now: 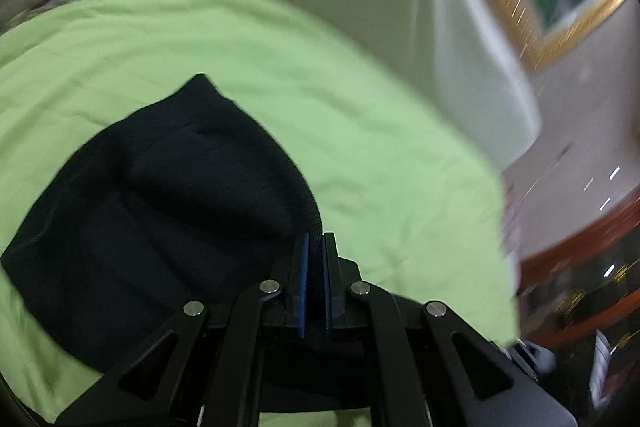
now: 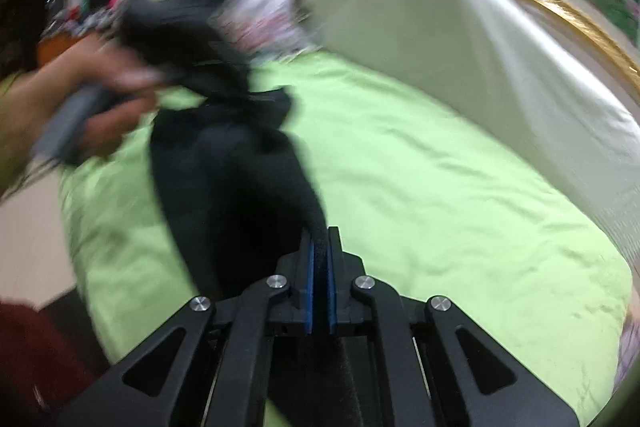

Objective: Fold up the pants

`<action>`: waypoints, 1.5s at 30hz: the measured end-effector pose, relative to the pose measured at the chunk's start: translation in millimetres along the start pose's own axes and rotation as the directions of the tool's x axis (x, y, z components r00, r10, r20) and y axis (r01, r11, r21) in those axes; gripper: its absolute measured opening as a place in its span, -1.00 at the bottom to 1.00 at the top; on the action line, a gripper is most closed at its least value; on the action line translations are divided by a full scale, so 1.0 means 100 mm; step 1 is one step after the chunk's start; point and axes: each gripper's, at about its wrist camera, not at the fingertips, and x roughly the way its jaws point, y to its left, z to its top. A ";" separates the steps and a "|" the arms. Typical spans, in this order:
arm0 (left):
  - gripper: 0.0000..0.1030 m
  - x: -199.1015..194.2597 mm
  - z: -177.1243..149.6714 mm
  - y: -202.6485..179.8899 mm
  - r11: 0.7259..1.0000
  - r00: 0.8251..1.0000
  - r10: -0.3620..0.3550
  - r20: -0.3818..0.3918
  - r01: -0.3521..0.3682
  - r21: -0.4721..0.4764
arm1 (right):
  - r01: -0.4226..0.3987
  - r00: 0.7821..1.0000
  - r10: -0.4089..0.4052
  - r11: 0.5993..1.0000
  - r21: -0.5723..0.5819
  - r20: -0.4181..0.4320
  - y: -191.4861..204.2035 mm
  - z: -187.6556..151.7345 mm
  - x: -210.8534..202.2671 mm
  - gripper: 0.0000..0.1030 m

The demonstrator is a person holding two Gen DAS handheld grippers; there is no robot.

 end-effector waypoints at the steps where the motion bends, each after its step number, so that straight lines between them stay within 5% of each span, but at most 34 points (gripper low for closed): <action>1: -0.93 -0.10 -0.07 0.10 0.999 0.999 -0.026 0.026 0.026 -0.025 | 0.002 1.000 -0.002 1.000 0.010 0.005 -0.01 -0.01 0.01 -0.89; 8: -0.94 -0.16 -0.77 0.74 0.985 0.995 -0.082 0.063 0.091 -0.150 | -0.083 0.993 0.078 0.995 -0.046 -0.093 0.35 -0.33 0.19 -0.89; 13: -0.93 -0.01 -0.92 0.99 0.974 0.994 -0.093 0.058 0.103 -0.203 | -0.156 0.972 0.142 0.986 -0.060 -0.187 0.48 -0.56 0.30 -0.89; 19: -0.84 -0.10 -1.19 1.08 0.984 0.999 -0.051 -0.016 0.048 -0.169 | -0.251 0.919 0.248 0.967 0.028 -0.305 0.40 -0.64 0.41 -0.76; 21: -0.69 -0.27 -1.24 1.16 0.986 0.999 -0.033 -0.017 0.030 -0.163 | -0.317 0.895 0.334 0.943 0.107 -0.297 0.30 -0.55 0.36 -0.34; 22: -0.53 -0.37 -1.26 1.20 0.986 1.000 -0.016 -0.009 0.014 -0.168 | -0.350 0.882 0.378 0.926 0.143 -0.282 0.26 -0.51 0.31 -0.13; 23: -0.27 -0.43 -1.23 1.21 0.984 1.000 -0.007 0.001 0.007 -0.180 | -0.380 0.873 0.417 0.907 0.182 -0.253 0.19 -0.45 0.25 0.31; 24: -0.10 -0.50 -1.20 1.25 0.979 1.000 0.007 0.011 -0.004 -0.203 | -0.392 0.873 0.431 0.898 0.198 -0.226 0.18 -0.41 0.23 0.45; 26: 0.38 -0.62 -1.17 1.39 0.960 0.998 0.043 0.038 -0.030 -0.277 | -0.422 0.865 0.470 0.872 0.249 -0.178 0.10 -0.27 0.25 0.45; 29: 0.55 -0.66 -0.98 1.55 0.923 0.996 0.065 0.060 -0.037 -0.383 | -0.416 0.867 0.486 0.829 0.374 -0.112 -0.12 -0.03 0.49 0.45; 32: 0.57 -0.56 -0.87 1.71 0.893 0.995 0.096 0.010 -0.081 -0.442 | -0.335 0.899 0.429 0.806 0.487 -0.092 -0.38 0.13 0.83 0.45; 34: 0.57 -0.44 -0.77 1.75 0.878 0.995 0.096 -0.020 -0.094 -0.470 | -0.286 0.898 0.422 0.777 0.561 -0.126 -0.52 0.17 1.15 0.44; 36: 0.57 -0.37 -0.71 1.82 0.857 0.997 0.078 -0.006 -0.070 -0.510 | -0.232 0.899 0.403 0.770 0.595 -0.171 -0.58 0.16 1.40 0.17; 40: 0.57 -0.20 -0.50 1.72 0.865 0.997 0.077 -0.013 -0.074 -0.497 | -0.192 0.855 0.414 0.812 0.551 -0.313 -0.44 0.18 1.91 -0.09; 44: 0.54 -0.03 -0.43 1.66 0.887 0.997 0.069 -0.030 -0.075 -0.455 | -0.319 0.780 0.486 0.851 0.417 -0.394 0.06 0.12 2.03 -0.09; 45: 0.53 0.00 -0.45 1.66 0.889 0.998 0.066 -0.018 -0.067 -0.454 | -0.338 0.783 0.472 0.869 0.360 -0.404 0.16 0.14 2.02 -0.09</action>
